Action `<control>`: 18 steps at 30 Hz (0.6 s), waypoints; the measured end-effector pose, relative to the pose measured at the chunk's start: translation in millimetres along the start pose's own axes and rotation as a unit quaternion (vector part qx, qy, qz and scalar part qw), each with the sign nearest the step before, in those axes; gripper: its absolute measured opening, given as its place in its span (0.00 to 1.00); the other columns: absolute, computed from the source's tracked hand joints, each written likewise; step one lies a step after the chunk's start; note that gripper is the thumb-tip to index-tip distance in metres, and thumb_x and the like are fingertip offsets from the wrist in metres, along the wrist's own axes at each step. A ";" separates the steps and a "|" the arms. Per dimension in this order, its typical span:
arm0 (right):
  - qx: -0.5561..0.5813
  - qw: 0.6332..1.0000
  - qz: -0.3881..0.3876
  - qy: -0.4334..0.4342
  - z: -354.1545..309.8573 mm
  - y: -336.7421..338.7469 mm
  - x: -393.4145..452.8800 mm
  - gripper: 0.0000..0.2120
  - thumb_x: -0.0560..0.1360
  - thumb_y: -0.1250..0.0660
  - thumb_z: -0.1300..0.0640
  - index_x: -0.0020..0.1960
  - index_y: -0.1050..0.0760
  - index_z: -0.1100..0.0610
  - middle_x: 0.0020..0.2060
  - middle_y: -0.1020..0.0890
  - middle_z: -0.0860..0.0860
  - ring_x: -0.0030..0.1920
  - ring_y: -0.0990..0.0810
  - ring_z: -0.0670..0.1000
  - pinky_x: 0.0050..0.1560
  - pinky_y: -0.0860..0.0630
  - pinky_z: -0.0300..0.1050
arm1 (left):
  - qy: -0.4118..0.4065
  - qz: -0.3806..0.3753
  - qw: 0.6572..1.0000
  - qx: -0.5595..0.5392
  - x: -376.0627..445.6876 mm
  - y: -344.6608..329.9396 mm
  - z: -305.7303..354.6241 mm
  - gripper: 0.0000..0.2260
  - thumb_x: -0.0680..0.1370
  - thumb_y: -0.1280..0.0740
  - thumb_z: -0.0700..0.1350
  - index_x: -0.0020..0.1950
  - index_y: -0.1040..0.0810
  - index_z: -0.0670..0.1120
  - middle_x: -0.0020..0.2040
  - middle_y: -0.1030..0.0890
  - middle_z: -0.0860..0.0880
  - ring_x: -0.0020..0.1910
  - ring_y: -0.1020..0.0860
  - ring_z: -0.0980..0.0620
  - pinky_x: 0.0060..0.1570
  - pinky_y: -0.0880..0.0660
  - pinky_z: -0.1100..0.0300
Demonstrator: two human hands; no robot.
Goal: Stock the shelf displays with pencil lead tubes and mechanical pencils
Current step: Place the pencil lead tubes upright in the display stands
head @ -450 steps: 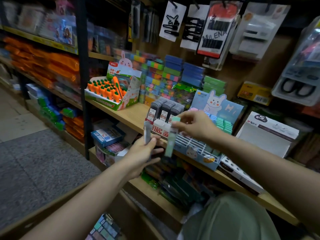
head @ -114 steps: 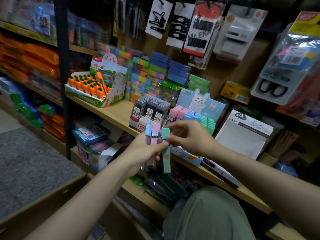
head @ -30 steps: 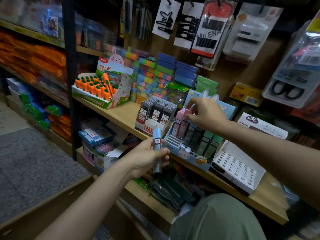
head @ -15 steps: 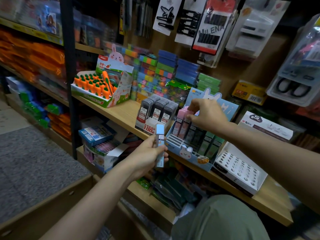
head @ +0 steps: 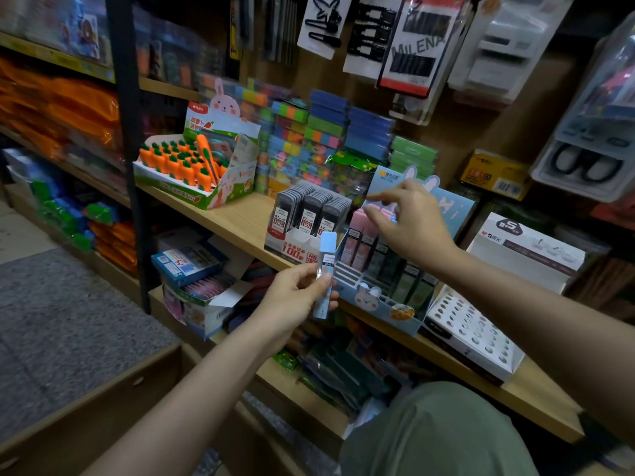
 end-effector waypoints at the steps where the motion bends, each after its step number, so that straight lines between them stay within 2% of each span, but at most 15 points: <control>1: 0.053 0.998 -0.026 0.002 -5.4 1.7 -4.9 0.15 0.77 0.32 0.46 0.59 0.20 0.52 0.44 0.22 0.45 0.46 0.21 0.45 0.41 0.28 0.34 | -0.011 -0.006 1.000 0.018 -0.1 -1.9 1.4 0.08 0.81 0.36 0.42 0.58 0.21 0.44 0.47 0.19 0.48 0.43 0.17 0.57 0.44 0.21 0.62; 2: 0.091 0.993 -0.070 0.003 -10.7 1.3 -10.5 0.15 0.76 0.31 0.45 0.59 0.20 0.50 0.42 0.21 0.41 0.44 0.20 0.41 0.39 0.28 0.29 | -0.019 -0.015 0.999 0.032 -0.5 -4.7 2.9 0.08 0.81 0.37 0.42 0.57 0.21 0.45 0.47 0.19 0.48 0.43 0.17 0.57 0.44 0.21 0.64; 4: 0.116 0.984 -0.139 0.006 -16.8 -2.0 -21.9 0.13 0.73 0.28 0.46 0.56 0.21 0.49 0.40 0.17 0.43 0.41 0.18 0.39 0.40 0.24 0.30 | -0.028 -0.036 0.998 0.040 -1.7 -11.0 6.2 0.08 0.81 0.37 0.41 0.57 0.21 0.46 0.48 0.18 0.48 0.44 0.17 0.57 0.43 0.22 0.65; 6: 0.144 0.978 -0.150 0.001 -16.8 0.2 -26.9 0.08 0.73 0.26 0.50 0.49 0.22 0.48 0.36 0.15 0.46 0.37 0.16 0.42 0.39 0.23 0.33 | -0.032 -0.050 0.997 0.057 -2.6 -15.5 9.1 0.08 0.81 0.37 0.42 0.58 0.21 0.46 0.50 0.17 0.48 0.46 0.17 0.57 0.43 0.22 0.66; 8: 0.170 0.975 -0.140 -0.020 -11.3 13.0 -22.5 0.09 0.72 0.26 0.52 0.50 0.21 0.50 0.36 0.15 0.48 0.37 0.15 0.43 0.41 0.20 0.36 | -0.057 -0.036 0.987 0.145 -2.4 -15.7 10.8 0.09 0.81 0.37 0.46 0.59 0.22 0.49 0.53 0.18 0.51 0.50 0.19 0.59 0.47 0.22 0.65; 10: 0.181 0.976 -0.113 -0.046 0.1 32.9 -14.0 0.13 0.71 0.25 0.51 0.54 0.20 0.54 0.39 0.15 0.49 0.38 0.15 0.45 0.45 0.17 0.43 | -0.116 0.000 0.952 0.281 -1.3 -12.0 10.2 0.11 0.81 0.37 0.50 0.62 0.25 0.51 0.56 0.23 0.54 0.54 0.24 0.61 0.53 0.26 0.68; 12: 0.194 0.976 -0.073 -0.067 13.9 54.0 -6.1 0.11 0.71 0.25 0.52 0.51 0.19 0.52 0.40 0.15 0.49 0.37 0.14 0.47 0.46 0.16 0.48 | -0.181 0.012 0.897 0.403 -2.1 -9.1 6.7 0.13 0.81 0.37 0.50 0.65 0.28 0.51 0.59 0.29 0.54 0.59 0.29 0.59 0.56 0.30 0.69; 14: 0.185 0.979 -0.039 -0.078 26.0 68.5 -3.3 0.07 0.70 0.24 0.53 0.46 0.20 0.50 0.40 0.15 0.50 0.37 0.14 0.49 0.46 0.16 0.51 | -0.215 -0.007 0.848 0.484 -2.7 -9.2 -0.5 0.17 0.81 0.38 0.51 0.69 0.31 0.51 0.64 0.34 0.53 0.66 0.35 0.56 0.62 0.32 0.61; 16: 0.152 0.984 -0.022 -0.085 34.6 72.5 -4.7 0.07 0.71 0.24 0.53 0.46 0.20 0.51 0.39 0.15 0.50 0.36 0.14 0.48 0.44 0.17 0.49 | -0.225 -0.039 0.811 0.538 -2.3 -11.8 -8.9 0.22 0.80 0.38 0.53 0.73 0.36 0.54 0.71 0.40 0.54 0.72 0.43 0.53 0.68 0.36 0.52; 18: 0.105 0.991 -0.017 -0.081 37.8 68.3 -8.2 0.07 0.71 0.24 0.53 0.46 0.20 0.52 0.40 0.15 0.50 0.36 0.15 0.47 0.43 0.17 0.46 | -0.225 -0.063 0.779 0.583 -2.0 -14.4 -16.2 0.25 0.81 0.39 0.55 0.76 0.42 0.56 0.75 0.46 0.54 0.76 0.49 0.53 0.71 0.41 0.48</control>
Point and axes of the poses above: each hand's wrist, its own x-axis towards the middle knuckle, its own y-axis out of the back of the hand, z = x × y, the point moved 2 cm from there along x, towards the middle knuckle
